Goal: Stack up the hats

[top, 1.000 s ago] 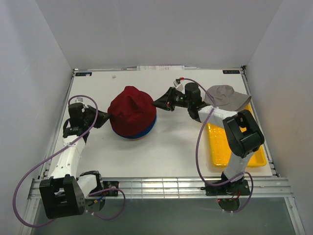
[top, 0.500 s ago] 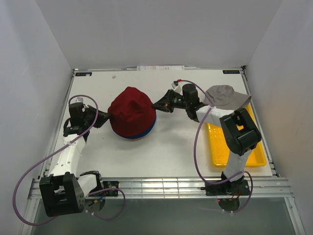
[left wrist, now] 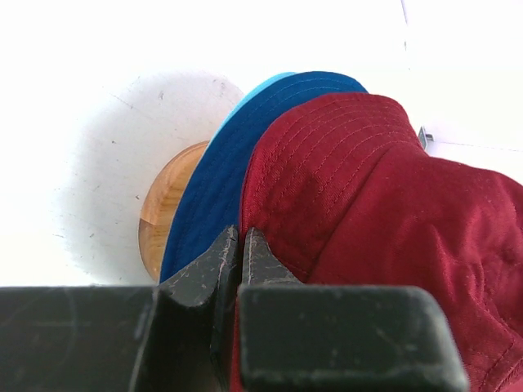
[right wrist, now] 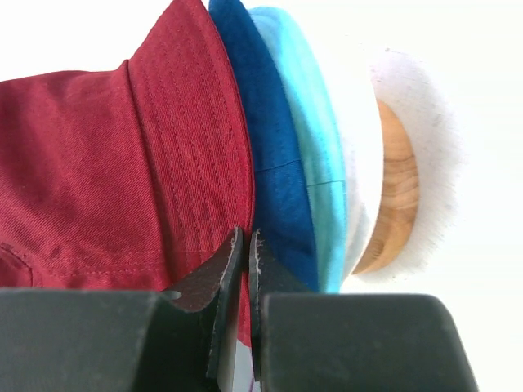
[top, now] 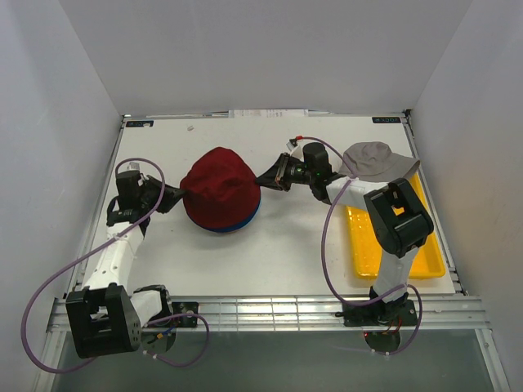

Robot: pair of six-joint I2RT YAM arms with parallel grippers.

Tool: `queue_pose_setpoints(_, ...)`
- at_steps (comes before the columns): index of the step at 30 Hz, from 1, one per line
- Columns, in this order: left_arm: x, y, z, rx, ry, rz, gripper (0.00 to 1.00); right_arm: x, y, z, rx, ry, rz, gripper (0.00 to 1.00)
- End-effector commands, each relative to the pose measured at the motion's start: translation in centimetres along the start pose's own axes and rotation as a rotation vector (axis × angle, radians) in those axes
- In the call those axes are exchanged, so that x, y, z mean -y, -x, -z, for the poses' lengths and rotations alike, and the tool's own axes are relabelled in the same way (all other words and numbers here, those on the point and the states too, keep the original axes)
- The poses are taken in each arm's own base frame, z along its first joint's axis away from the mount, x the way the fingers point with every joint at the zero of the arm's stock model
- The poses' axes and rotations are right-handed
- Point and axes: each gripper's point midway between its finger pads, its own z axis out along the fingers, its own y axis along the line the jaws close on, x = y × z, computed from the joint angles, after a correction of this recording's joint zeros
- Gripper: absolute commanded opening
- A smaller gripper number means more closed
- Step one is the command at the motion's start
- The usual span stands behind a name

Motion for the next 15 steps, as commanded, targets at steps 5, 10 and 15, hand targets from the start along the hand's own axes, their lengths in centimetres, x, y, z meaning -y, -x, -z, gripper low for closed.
queue_pose_setpoints(5,-3.6,-0.1,-0.7,0.025,0.124,-0.003,0.00,5.4,-0.4,0.2,-0.002,-0.145,-0.018,0.08)
queue_pose_setpoints(10,-4.7,-0.7,-1.1,0.011,0.151,0.006,0.00,6.2,-0.4,0.2,-0.006,-0.167,-0.011,0.08)
queue_pose_setpoints(15,-5.3,-1.0,-1.2,0.008,0.164,0.003,0.00,6.9,-0.4,0.5,-0.005,-0.180,-0.011,0.08)
